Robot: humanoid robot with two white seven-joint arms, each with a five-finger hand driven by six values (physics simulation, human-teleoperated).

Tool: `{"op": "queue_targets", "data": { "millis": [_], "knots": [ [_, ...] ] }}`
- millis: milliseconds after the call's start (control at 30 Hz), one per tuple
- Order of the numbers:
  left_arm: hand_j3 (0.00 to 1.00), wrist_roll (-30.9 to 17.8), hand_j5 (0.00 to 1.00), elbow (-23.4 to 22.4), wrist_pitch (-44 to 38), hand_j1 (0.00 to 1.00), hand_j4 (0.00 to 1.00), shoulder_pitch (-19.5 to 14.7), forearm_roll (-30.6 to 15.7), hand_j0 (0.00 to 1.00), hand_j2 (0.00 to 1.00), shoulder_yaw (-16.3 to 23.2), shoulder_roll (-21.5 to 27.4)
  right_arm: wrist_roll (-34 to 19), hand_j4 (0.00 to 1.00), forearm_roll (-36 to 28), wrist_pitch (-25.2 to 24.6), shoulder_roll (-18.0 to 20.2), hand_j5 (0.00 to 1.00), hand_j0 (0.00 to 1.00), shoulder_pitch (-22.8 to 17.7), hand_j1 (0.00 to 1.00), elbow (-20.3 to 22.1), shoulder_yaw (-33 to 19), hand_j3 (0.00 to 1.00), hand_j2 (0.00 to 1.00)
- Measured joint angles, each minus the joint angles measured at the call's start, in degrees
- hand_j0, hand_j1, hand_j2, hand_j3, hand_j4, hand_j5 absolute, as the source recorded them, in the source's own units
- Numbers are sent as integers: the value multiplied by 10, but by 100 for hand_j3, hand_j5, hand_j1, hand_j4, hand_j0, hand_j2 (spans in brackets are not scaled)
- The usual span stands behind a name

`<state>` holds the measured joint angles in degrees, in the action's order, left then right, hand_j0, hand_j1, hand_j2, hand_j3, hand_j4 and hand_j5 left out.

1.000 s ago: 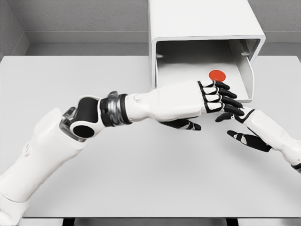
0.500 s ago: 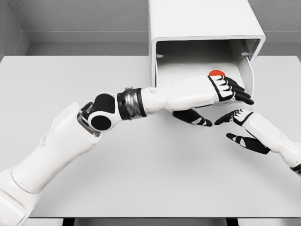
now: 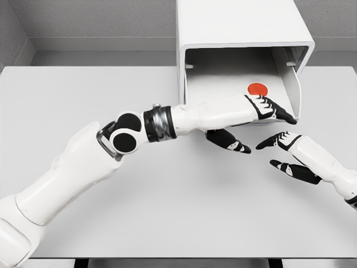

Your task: Slide open multi-storey tabletop storage cabinets and put open load switch and slide close multi-storey tabletop storage cabinets

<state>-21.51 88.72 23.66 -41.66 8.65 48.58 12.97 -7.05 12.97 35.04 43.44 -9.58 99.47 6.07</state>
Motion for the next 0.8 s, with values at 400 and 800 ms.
{"op": "queue_targets", "data": {
  "millis": [400, 800],
  "knots": [
    [90, 1, 90, -36, 1, 90, 90, -23, -13, 90, 90, -10, 5, 1, 68, 0, 0, 4, 68, 68, -1, 68, -25, -1, 68, 68],
    [90, 1, 90, -32, 4, 90, 90, -24, -8, 90, 90, -23, 6, 1, 68, -1, 0, 5, 68, 68, 0, 68, -29, -1, 68, 68]
  ]
}}
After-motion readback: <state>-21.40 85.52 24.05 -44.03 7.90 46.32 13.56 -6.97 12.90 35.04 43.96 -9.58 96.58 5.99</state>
